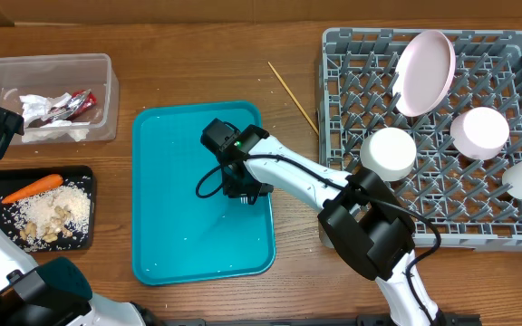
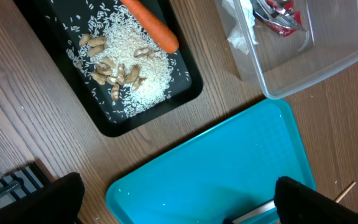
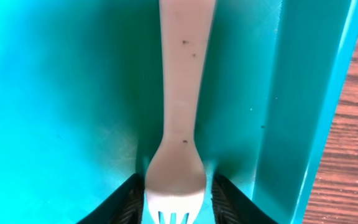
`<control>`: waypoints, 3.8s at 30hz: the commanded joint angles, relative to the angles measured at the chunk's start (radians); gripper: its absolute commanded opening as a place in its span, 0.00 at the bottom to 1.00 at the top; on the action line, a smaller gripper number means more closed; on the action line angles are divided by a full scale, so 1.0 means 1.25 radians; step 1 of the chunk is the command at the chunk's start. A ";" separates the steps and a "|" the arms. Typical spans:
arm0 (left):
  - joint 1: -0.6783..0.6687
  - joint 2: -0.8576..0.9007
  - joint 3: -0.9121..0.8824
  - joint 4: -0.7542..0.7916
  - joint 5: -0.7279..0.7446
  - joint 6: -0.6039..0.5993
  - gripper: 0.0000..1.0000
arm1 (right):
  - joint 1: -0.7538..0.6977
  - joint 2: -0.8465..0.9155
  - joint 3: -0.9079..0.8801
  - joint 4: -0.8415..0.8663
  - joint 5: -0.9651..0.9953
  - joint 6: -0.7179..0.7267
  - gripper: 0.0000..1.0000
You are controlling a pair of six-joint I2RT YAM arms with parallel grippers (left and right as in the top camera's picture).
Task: Sort waste into correct bins and load items into the dishwasher rack
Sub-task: 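Lift the white fork off the teal tray with the right gripper, then carry the fork right into the grey rack and release it, then move the right gripper back left to the wooden stick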
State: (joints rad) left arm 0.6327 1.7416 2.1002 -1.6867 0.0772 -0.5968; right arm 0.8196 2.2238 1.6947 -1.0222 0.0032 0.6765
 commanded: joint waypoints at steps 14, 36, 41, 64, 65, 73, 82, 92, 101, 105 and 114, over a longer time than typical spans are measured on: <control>0.002 0.003 -0.003 0.000 -0.005 -0.008 1.00 | 0.008 0.016 0.000 0.001 0.005 -0.003 0.11; 0.002 0.003 -0.003 0.000 -0.005 -0.008 1.00 | -0.028 -0.139 0.002 -0.010 0.020 -0.031 0.04; 0.002 0.003 -0.003 0.000 -0.005 -0.008 1.00 | -0.101 -0.205 0.002 -0.020 0.033 -0.070 0.04; 0.002 0.003 -0.003 0.000 -0.005 -0.008 1.00 | -0.508 -0.301 -0.013 0.051 0.002 -0.336 0.20; 0.002 0.003 -0.003 0.000 -0.005 -0.007 1.00 | -0.507 -0.300 -0.016 0.055 0.002 -0.336 0.29; 0.002 0.003 -0.003 0.000 -0.005 -0.007 1.00 | -0.507 -0.291 -0.023 0.055 0.002 -0.335 0.52; 0.002 0.003 -0.003 0.000 -0.005 -0.007 1.00 | -0.481 -0.292 -0.020 0.024 -0.070 -0.333 0.52; 0.002 0.003 -0.003 0.000 -0.005 -0.007 1.00 | -0.283 -0.291 -0.020 0.159 0.022 -0.332 0.69; 0.002 0.003 -0.003 0.000 -0.005 -0.008 1.00 | -0.243 -0.205 -0.020 0.311 0.126 -0.369 0.77; 0.002 0.003 -0.003 0.000 -0.005 -0.008 1.00 | -0.244 -0.128 -0.020 0.353 0.132 -0.463 0.81; 0.002 0.003 -0.003 0.000 -0.005 -0.008 1.00 | -0.256 -0.039 -0.020 0.382 0.200 -0.464 0.82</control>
State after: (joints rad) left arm 0.6327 1.7416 2.1002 -1.6863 0.0772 -0.5968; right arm 0.5129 2.1612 1.6722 -0.5583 0.2161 0.1123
